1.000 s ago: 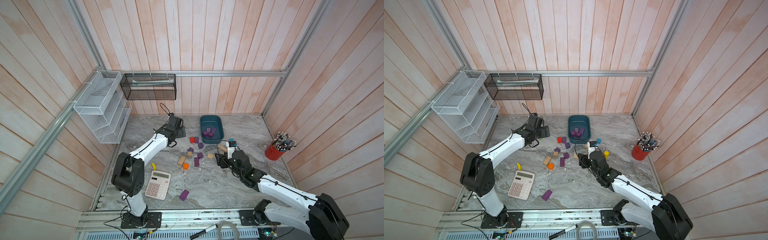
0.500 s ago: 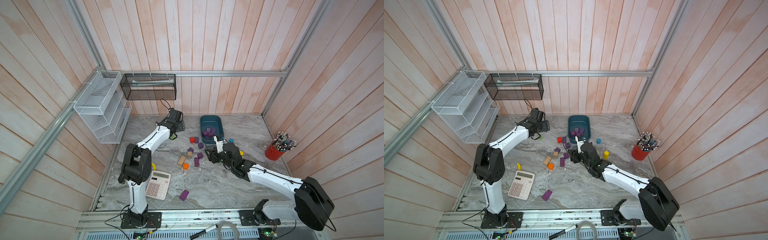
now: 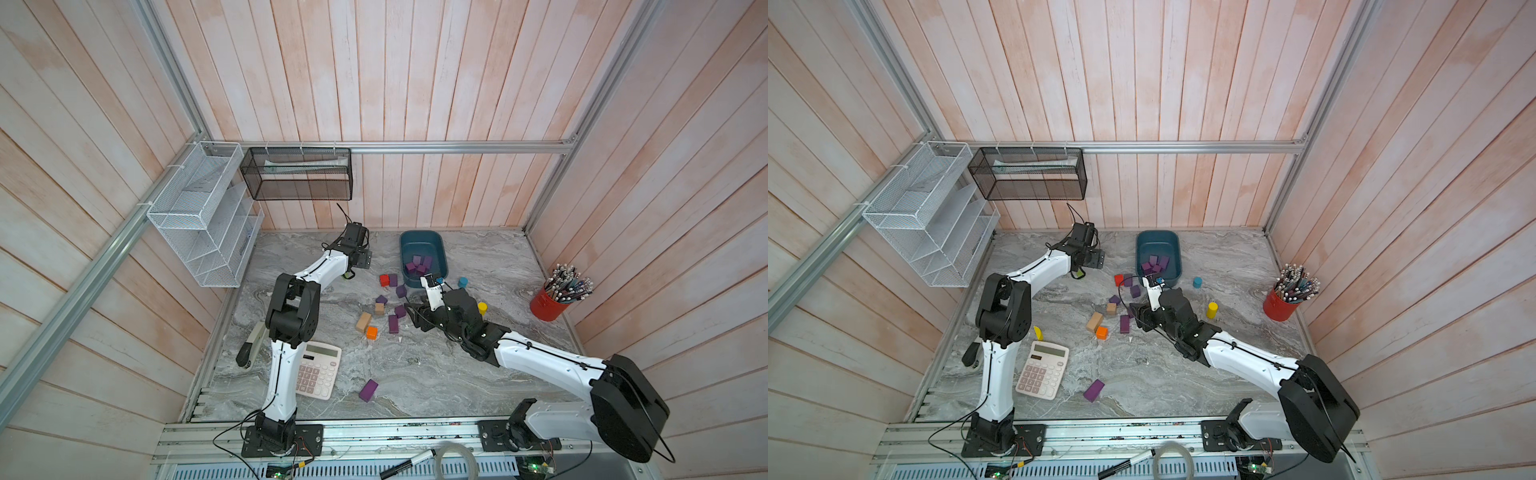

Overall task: Pick purple bricks into the storage bin
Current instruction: Pick up the building block from the center of the board.

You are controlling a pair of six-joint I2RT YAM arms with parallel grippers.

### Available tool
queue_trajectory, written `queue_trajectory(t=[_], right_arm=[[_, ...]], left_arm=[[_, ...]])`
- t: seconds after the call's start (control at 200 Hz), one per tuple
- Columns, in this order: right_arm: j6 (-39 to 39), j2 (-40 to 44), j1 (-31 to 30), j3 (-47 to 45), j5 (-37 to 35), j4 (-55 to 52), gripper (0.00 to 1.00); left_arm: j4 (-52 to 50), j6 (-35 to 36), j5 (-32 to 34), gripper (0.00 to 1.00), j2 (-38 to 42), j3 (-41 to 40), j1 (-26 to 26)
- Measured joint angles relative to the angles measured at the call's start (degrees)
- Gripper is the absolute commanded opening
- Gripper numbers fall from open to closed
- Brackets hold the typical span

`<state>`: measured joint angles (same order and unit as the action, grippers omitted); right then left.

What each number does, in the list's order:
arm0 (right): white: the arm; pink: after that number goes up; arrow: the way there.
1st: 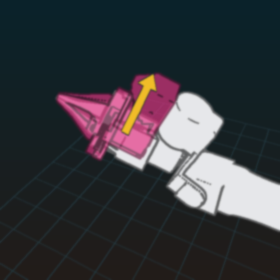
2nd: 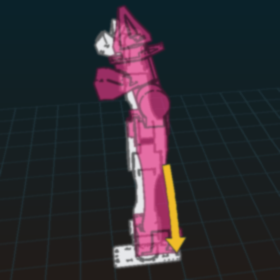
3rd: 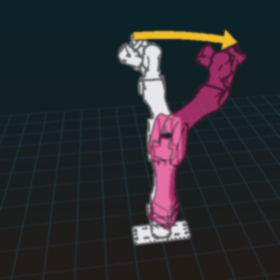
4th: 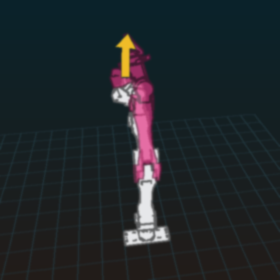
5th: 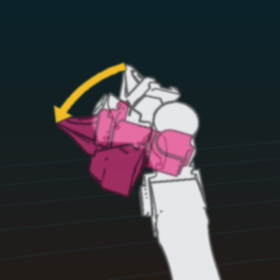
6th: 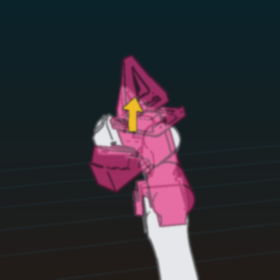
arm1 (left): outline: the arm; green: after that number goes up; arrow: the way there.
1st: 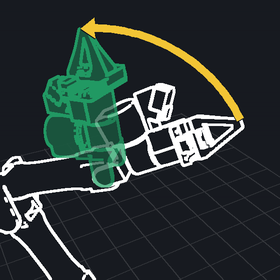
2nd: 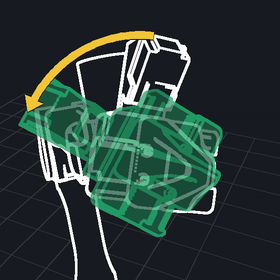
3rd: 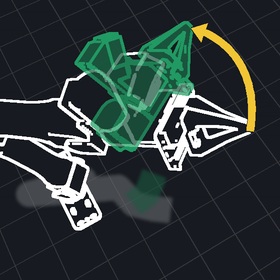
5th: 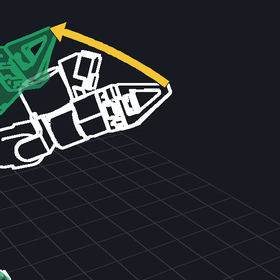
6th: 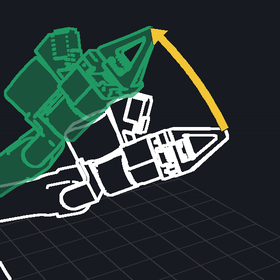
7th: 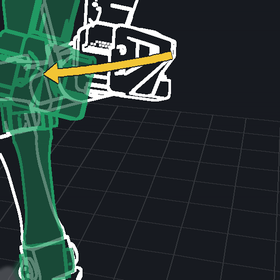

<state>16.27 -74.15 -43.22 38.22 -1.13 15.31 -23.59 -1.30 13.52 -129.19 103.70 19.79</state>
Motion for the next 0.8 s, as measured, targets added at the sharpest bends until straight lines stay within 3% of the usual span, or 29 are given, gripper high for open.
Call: queue_trajectory(t=[0.28, 0.8], right_arm=[[0.0, -0.1, -0.2, 0.0, 1.2, 0.1, 0.65], [0.0, -2.6, -0.5, 0.0, 1.5, 0.1, 0.65]], left_arm=[[0.0, 9.2, -3.3, 0.83, -5.2, 6.1, -1.1], [-4.1, 11.9, -18.5, 0.81, -12.2, 17.2, -7.0]])
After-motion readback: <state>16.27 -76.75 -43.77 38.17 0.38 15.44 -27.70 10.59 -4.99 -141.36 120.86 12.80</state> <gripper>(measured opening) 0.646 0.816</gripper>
